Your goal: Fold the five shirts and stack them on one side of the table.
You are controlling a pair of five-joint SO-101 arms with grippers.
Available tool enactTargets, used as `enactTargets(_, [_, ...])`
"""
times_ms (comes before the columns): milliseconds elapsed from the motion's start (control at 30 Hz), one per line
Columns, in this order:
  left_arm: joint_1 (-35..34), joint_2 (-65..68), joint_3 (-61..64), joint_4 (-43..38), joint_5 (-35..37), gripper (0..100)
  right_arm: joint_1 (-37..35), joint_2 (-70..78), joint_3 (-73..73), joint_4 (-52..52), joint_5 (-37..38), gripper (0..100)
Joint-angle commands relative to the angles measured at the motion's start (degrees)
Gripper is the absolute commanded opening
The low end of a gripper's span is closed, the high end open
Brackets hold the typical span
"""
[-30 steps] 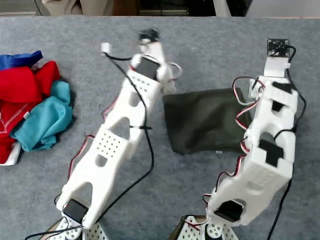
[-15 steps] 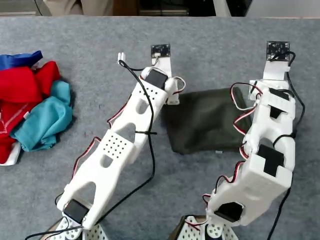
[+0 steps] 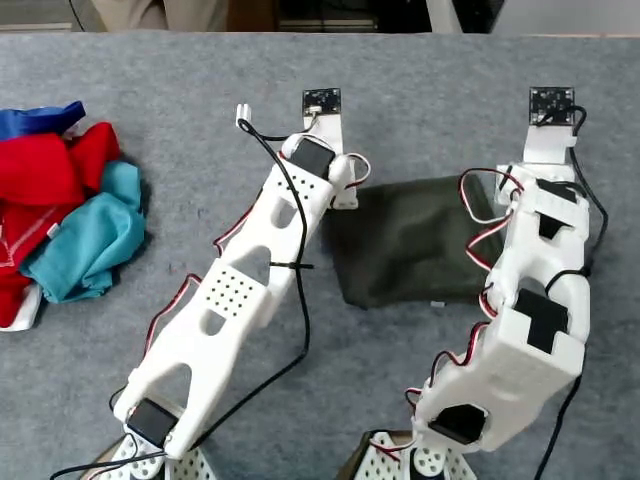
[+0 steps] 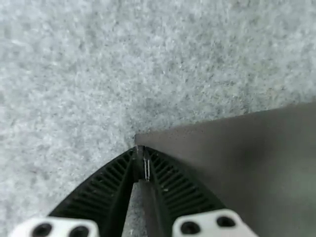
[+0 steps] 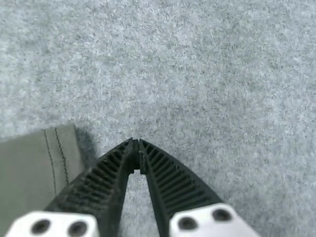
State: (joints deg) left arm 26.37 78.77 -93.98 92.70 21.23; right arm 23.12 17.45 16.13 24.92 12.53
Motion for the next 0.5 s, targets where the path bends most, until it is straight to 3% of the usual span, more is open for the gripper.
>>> enactTargets(0, [-0.3, -0.8, -1.8, -1.0, -0.3, 2, 0.6, -6.6, -0.2, 2.1, 2.5, 0.5])
enactTargets(267, [-0.4, -0.8, -1.8, -1.0, -0.4, 2, 0.5, -20.7, -2.8, 20.5, 6.1, 0.5])
enactTargets(467, [-0.5, -0.8, -1.9, -0.8, -0.4, 2, -5.2, -28.6, 1.6, 32.2, 10.5, 0.5])
